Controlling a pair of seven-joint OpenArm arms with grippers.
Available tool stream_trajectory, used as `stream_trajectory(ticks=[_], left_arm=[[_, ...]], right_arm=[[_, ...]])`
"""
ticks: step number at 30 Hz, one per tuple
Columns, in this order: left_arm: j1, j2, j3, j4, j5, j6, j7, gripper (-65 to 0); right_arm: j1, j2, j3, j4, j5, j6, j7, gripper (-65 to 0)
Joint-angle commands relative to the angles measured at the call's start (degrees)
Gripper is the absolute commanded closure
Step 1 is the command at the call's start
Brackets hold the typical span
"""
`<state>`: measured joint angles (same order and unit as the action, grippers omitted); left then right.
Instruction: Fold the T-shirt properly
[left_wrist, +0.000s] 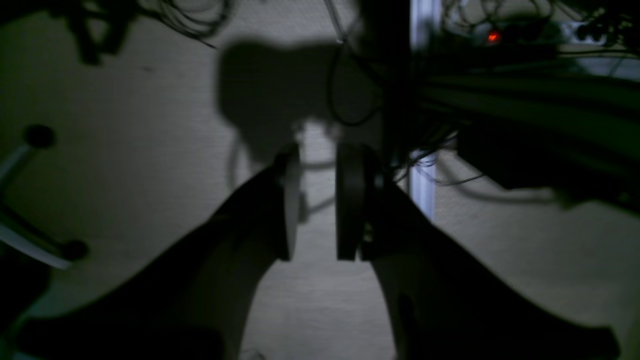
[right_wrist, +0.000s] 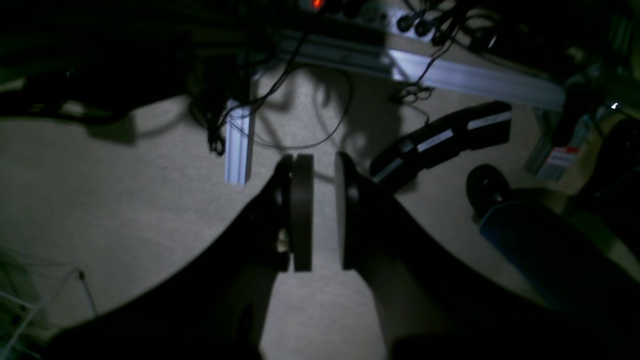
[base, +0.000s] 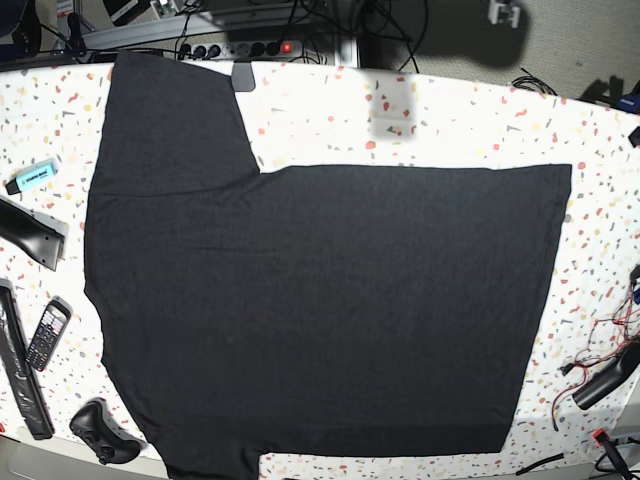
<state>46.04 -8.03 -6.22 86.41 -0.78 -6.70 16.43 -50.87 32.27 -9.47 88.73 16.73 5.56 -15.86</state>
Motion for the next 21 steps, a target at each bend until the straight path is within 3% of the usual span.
stream_trajectory(ticks=[1, 11, 15, 21], left_arm=[[1.7, -0.9, 0.0, 2.3, 0.3, -0.2, -0.5, -12.5], [6.8, -9.3, -0.1, 15.3, 1.1, -0.2, 3.0, -12.5], [6.8, -11.7, -0.1, 20.5, 8.9, -0.2, 5.0, -12.5], [6.3, -16.3, 0.0, 28.2, 18.7, -0.2, 5.0, -12.5]], right_arm=[[-1.6, 1.4, 0.8, 2.7, 0.4, 0.2, -0.3, -8.1], [-9.9, 7.8, 11.6, 25.2, 0.0, 0.6, -8.7, -8.1], [-10.4, 9.9, 16.7, 31.1, -0.1, 1.2, -11.0, -8.1], [-10.4, 11.4, 23.4, 36.0, 0.0, 4.9, -11.3, -8.1]])
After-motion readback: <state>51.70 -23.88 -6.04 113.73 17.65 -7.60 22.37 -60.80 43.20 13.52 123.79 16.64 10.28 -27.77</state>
